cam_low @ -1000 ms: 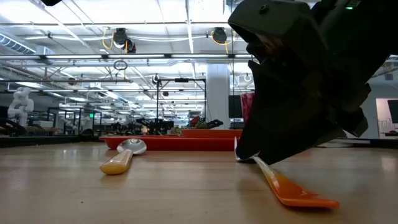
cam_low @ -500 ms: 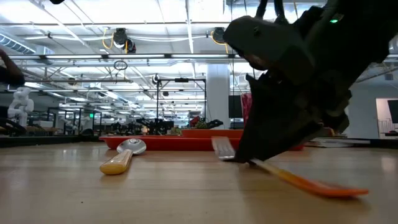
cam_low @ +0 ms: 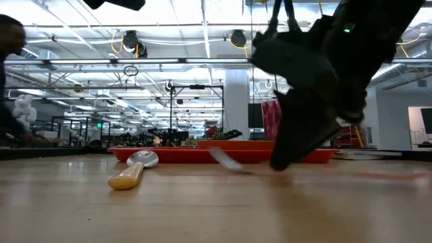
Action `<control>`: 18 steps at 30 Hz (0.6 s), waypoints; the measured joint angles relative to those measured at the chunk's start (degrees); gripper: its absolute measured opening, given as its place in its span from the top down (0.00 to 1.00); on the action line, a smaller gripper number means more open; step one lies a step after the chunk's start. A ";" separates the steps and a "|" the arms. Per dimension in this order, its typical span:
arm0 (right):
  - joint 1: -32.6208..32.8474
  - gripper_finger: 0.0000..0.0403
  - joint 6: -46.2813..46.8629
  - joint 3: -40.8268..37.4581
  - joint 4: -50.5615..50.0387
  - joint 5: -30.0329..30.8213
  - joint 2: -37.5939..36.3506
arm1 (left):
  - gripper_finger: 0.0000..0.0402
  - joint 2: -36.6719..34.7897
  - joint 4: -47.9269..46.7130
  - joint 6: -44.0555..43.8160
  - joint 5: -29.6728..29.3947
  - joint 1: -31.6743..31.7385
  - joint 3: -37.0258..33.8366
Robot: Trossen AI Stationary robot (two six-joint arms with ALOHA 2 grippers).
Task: Pick and place plate/cup/fork/spoon on tray
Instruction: Put the orange fork to the left side of the orange plate on the red serving tray
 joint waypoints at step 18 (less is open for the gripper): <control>0.16 1.00 -15.31 0.21 -0.75 24.50 -13.22 | 0.64 0.02 1.25 -0.25 -9.92 2.01 0.00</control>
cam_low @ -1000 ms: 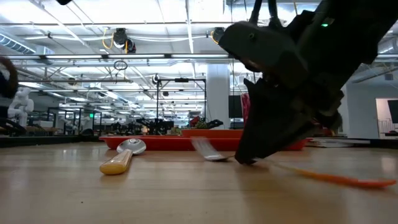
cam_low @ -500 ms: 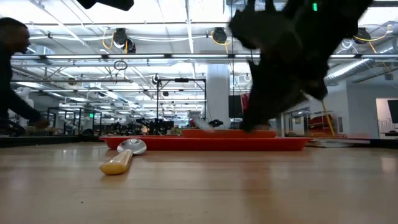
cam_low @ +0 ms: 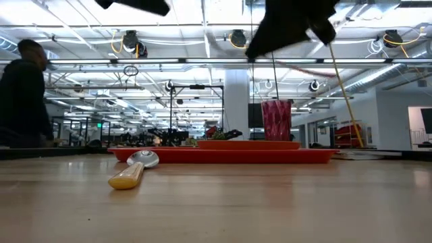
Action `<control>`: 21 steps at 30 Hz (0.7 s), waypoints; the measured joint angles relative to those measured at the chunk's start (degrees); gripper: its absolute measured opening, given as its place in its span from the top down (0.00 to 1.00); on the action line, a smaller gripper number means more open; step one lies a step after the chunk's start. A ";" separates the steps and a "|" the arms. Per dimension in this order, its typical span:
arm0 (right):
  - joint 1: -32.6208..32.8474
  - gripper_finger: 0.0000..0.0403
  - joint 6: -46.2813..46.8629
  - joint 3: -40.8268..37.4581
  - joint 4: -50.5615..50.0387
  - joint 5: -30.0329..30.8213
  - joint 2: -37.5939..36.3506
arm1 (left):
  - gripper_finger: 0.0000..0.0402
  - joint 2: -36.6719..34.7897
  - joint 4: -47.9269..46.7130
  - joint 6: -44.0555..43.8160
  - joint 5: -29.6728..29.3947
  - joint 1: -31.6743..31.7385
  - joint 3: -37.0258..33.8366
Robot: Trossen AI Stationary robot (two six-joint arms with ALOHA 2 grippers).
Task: Pick and place plate/cup/fork/spoon on tray
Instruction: Put the orange fork to the left side of the orange plate on the red serving tray
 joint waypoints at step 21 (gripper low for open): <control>0.48 0.98 -28.32 0.08 24.79 8.68 -2.59 | 0.64 7.30 20.37 13.56 -8.13 4.82 0.00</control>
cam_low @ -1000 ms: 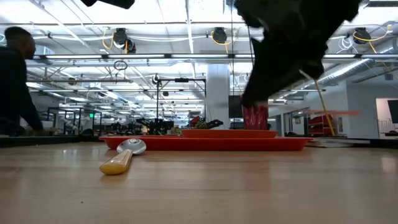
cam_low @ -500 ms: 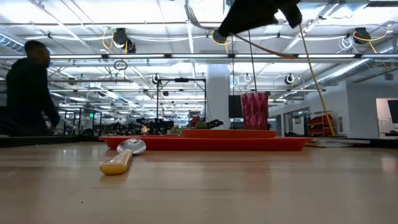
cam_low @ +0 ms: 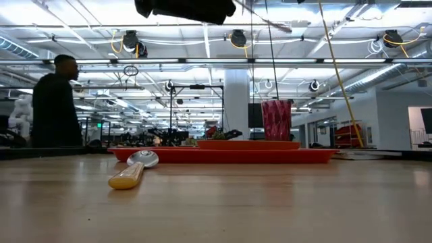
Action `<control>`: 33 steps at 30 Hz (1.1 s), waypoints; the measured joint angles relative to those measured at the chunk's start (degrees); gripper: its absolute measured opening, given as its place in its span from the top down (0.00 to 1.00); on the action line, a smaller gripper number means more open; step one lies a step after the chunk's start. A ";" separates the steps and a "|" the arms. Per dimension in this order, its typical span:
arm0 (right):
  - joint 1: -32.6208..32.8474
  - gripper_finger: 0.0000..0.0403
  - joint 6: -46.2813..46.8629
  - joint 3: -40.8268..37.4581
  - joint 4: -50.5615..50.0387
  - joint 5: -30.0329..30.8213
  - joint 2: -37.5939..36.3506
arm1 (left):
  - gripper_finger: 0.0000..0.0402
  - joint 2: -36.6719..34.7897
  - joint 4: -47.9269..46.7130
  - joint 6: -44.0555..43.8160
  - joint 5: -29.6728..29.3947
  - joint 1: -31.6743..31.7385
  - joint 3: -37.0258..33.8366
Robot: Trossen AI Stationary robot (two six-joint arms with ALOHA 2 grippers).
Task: Pick and place plate/cup/fork/spoon on tray
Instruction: Put the orange fork to the left side of the orange plate on the red serving tray
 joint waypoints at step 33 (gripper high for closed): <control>10.16 0.99 -22.54 -9.59 35.44 4.68 -7.17 | 0.22 6.09 41.30 15.14 5.05 2.34 0.02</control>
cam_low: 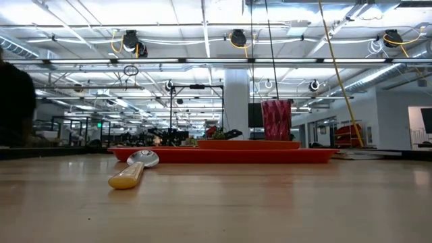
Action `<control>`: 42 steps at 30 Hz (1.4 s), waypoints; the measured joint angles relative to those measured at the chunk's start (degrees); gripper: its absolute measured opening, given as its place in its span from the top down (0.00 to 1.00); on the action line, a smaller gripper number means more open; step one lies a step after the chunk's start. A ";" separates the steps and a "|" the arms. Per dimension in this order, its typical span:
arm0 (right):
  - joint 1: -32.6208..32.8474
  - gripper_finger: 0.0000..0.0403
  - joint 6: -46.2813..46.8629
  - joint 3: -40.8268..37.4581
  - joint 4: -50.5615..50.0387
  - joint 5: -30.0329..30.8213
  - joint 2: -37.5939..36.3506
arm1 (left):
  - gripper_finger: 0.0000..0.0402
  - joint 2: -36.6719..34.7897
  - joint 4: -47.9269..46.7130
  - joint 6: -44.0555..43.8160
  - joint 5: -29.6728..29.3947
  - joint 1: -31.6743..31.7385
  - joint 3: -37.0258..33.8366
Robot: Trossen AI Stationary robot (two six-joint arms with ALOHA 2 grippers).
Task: Pick and place plate/cup/fork/spoon on tray
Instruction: Put the orange fork to the left side of the orange plate on the red serving tray
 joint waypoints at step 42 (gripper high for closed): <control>1.00 0.85 0.65 -1.21 2.13 -4.14 -0.03 | 0.97 -8.86 -21.81 -7.60 16.46 4.25 -0.02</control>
